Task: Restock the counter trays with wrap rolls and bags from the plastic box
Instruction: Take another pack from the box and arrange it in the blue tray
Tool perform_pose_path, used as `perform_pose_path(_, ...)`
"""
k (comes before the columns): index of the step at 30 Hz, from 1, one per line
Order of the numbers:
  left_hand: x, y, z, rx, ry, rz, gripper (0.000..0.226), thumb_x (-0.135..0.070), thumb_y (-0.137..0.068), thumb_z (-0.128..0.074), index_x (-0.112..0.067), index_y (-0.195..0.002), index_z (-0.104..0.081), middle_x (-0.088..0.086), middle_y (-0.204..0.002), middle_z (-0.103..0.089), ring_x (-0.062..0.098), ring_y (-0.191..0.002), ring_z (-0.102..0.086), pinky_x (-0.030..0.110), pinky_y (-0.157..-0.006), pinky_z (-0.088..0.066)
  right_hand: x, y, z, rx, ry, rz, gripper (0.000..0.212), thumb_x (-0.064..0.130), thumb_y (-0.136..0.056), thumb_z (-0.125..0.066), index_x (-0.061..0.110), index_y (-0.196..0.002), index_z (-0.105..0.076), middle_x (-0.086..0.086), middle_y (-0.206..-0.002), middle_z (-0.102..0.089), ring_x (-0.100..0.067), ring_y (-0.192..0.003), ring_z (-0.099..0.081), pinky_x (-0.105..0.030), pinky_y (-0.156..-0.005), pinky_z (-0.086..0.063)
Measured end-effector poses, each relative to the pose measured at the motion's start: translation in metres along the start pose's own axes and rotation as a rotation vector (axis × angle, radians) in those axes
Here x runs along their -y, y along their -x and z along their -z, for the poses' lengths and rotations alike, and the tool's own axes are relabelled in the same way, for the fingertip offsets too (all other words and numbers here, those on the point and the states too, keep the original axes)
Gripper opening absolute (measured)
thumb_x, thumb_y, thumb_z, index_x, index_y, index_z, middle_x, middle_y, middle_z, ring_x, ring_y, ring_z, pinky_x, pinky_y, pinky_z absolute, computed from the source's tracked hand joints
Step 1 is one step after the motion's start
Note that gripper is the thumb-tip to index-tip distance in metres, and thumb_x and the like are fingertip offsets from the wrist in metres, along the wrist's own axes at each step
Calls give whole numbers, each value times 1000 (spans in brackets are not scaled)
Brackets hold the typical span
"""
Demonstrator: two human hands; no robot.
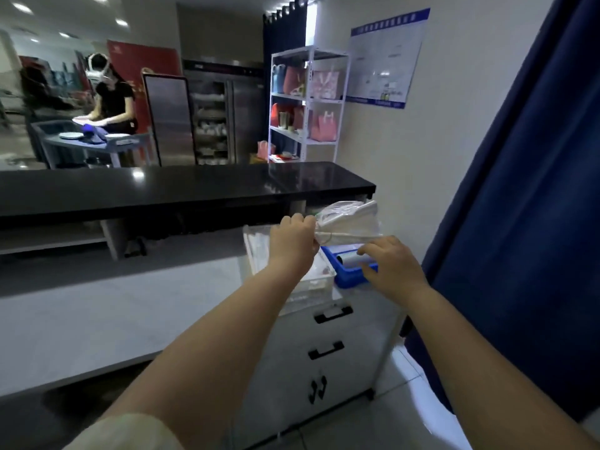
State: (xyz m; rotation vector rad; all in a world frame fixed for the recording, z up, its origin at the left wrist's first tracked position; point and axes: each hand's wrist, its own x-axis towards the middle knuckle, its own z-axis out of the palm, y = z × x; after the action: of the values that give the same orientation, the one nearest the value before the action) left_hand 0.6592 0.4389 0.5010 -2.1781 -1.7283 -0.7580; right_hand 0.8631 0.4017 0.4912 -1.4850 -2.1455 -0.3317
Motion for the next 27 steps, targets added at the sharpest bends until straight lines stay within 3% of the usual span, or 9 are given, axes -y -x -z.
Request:
perform_pose_path(2,-31,-17,-24,18,15,-6,22,-20,-84,-56,-13,-103,-52,8,-102,-56,30,-93,-50,37,-67,-35,-38,3,-2,-1,-11,-19,24,8,-78,-66,10,-102,-68,-6,-107,-67,-28,-106,-53,-32,-89,-39)
perform_pose_path(7,-71,-55,-76,71,-40,-8,33,-17,-84,-55,-12,-116,-51,10,-111,-56,31,-101,-50,38,-76,-40,-116,6,-22,54,-51,-34,21,10,-77,-67,10,-98,-68,-7,-105,-68,-32,-102,-55,-42,-87,-46)
perform_pose_path(10,-78,-71,-104,110,-47,-13,28,-17,-83,-55,-11,-111,-53,11,-112,-56,32,-104,-50,38,-75,-38,-149,2,-44,75,-89,-36,21,7,-74,-70,9,-94,-70,-8,-99,-70,-35,-95,-58,-44,-83,-49)
perform_pose_path(15,-65,-105,-157,174,-93,-38,23,-19,-86,-55,-13,-107,-53,9,-107,-57,31,-101,-49,38,-75,-38,-189,-26,-89,101,-148,-63,23,10,-76,-68,13,-99,-69,-3,-103,-68,-28,-99,-56,-40,-85,-48)
perform_pose_path(21,-29,-178,-225,137,-58,-39,28,-15,-81,-59,-11,-108,-55,11,-108,-58,32,-99,-50,36,-73,-35,-230,-97,-142,118,-129,-62,20,8,-78,-66,13,-97,-69,-4,-102,-67,-27,-100,-55,-35,-85,-44)
perform_pose_path(27,7,-241,-292,164,33,44,22,-16,-78,-59,-14,-100,-55,6,-99,-59,27,-85,-49,31,-65,-29,-271,-175,-191,176,-105,-125,16,12,-81,-66,17,-96,-69,0,-100,-66,-22,-97,-55,-32,-82,-45)
